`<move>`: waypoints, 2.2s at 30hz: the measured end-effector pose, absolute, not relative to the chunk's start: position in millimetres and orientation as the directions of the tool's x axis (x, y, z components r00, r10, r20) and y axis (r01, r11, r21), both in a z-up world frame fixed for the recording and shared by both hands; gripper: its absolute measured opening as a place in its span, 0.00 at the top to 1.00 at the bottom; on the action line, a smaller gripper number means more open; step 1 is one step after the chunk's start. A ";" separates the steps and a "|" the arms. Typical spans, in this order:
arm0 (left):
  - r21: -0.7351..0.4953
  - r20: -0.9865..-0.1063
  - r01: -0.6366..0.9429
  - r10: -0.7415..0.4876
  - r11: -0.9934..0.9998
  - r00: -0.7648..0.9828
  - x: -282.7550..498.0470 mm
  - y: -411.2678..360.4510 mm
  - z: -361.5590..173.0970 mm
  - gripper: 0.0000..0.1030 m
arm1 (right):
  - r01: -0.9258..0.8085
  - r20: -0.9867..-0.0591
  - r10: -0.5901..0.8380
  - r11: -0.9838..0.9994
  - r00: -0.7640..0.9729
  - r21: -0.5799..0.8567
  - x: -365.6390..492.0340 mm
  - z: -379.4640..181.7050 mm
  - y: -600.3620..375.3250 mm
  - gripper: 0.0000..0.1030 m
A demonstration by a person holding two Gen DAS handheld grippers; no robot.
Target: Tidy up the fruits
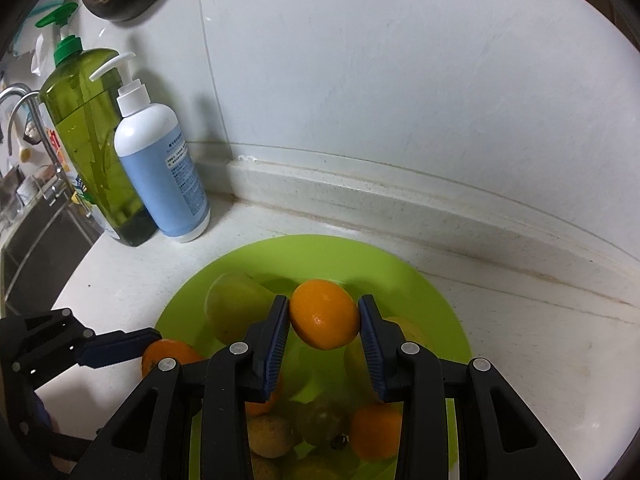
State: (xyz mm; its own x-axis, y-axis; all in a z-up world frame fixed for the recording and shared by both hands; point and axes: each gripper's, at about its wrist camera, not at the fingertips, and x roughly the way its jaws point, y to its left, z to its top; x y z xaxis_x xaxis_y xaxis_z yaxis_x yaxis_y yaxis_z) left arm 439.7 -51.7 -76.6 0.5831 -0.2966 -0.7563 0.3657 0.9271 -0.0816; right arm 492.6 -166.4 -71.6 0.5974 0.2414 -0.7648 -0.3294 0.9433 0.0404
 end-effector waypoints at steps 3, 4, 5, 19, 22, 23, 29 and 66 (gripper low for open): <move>-0.084 -0.760 0.367 -0.298 0.927 0.578 439.7 -51.9 -78.1 0.59 | -0.330 -0.766 0.240 0.943 0.597 0.039 493.0 -71.7 -165.7 0.65; -0.086 -0.761 0.366 -0.298 0.926 0.576 440.5 -51.9 -78.4 0.59 | -0.330 -0.766 0.240 0.943 0.596 0.039 492.9 -71.5 -165.9 0.65; -0.088 -0.762 0.364 -0.298 0.927 0.575 440.9 -51.6 -78.4 0.59 | -0.329 -0.766 0.240 0.943 0.596 0.039 492.5 -71.0 -166.5 0.65; -0.058 -0.697 0.301 -0.255 0.952 0.670 419.1 -37.9 -43.8 0.51 | -0.309 -0.750 0.241 0.950 0.616 0.051 464.2 -57.0 -172.6 0.58; -0.053 -0.685 0.284 -0.242 0.957 0.687 408.1 -33.2 -35.2 0.51 | -0.299 -0.738 0.240 0.953 0.630 0.054 446.9 -48.7 -175.8 0.58; -0.049 -0.679 0.276 -0.235 0.960 0.696 402.4 -31.4 -31.4 0.50 | -0.296 -0.734 0.239 0.954 0.636 0.054 441.1 -45.8 -176.8 0.58; -0.048 -0.649 0.265 -0.232 0.963 0.724 374.3 -23.2 -12.7 0.48 | -0.270 -0.697 0.239 0.960 0.676 0.067 395.2 -20.5 -178.7 0.58; -0.038 -0.466 0.212 -0.205 0.976 0.861 87.3 5.8 46.2 0.03 | -0.066 -0.523 0.087 0.996 0.848 0.059 68.3 57.9 -188.0 0.24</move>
State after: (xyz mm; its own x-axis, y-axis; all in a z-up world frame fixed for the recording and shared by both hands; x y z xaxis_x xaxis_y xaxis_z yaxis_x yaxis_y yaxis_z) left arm 87.3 5.8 46.2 0.8605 -0.2053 -0.4663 0.2124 0.9765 -0.0379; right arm 68.3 -188.0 57.9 0.8476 0.0874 -0.5234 -0.0664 0.9961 0.0588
